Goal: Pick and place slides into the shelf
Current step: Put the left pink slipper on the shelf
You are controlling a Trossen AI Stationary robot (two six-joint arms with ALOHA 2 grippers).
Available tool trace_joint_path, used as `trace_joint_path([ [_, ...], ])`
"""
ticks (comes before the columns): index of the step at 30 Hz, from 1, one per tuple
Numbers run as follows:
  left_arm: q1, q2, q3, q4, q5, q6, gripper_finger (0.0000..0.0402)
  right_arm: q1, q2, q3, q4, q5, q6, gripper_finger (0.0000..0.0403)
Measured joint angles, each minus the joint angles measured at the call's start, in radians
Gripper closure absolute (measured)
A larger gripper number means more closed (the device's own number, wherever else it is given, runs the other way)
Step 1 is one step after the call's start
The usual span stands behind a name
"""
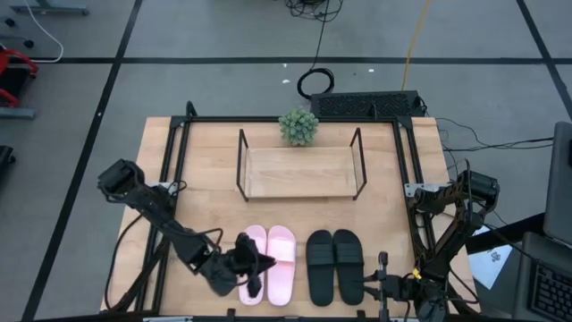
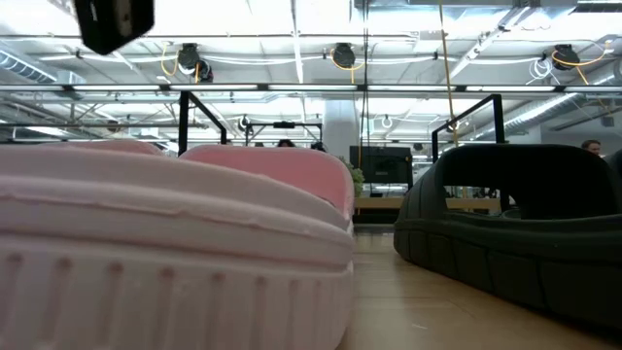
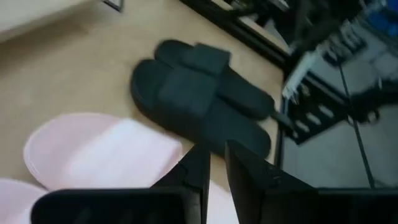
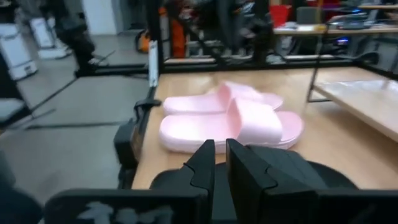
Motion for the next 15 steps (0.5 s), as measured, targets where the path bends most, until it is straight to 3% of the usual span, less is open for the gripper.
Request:
trace_joint_path([
  [7,0.103,-0.017,0.001,-0.010,-0.020,-0.046,0.0350,0.032,0.000,0.000,-0.007,-0.041,0.002,0.0373],
  [11,0.090,-0.040,0.002,-0.007,-0.149,-0.092,0.0350,0.046,0.000,0.000,-0.005,-0.035,0.004,0.0373],
  [15,-0.027,-0.044,0.002,-0.008,-0.335,-0.195,0.0350,0.049,0.000,0.000,-0.005,-0.014,0.004,0.0373],
])
